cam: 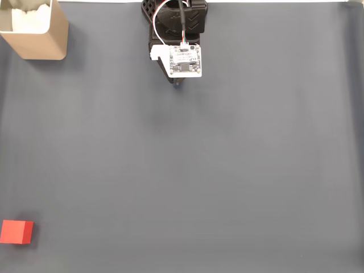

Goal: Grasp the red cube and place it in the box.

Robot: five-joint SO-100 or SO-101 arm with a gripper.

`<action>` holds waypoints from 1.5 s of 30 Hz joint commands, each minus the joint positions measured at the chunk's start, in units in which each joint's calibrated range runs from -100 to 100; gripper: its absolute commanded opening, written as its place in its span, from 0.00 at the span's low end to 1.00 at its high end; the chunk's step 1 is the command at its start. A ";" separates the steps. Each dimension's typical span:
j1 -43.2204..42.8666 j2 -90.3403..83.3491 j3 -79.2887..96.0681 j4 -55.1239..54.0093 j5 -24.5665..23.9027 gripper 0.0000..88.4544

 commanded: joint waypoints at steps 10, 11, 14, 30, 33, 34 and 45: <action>1.44 0.09 0.81 0.31 -3.47 0.01; 1.44 0.09 0.81 0.31 -3.47 0.01; 1.44 0.09 0.81 0.31 -3.47 0.01; 1.44 0.09 0.81 0.31 -3.22 0.00; 1.44 0.09 0.81 0.39 -3.03 0.00; 1.44 0.09 0.81 0.39 -2.98 0.00; 1.65 0.09 0.81 0.80 -1.03 0.00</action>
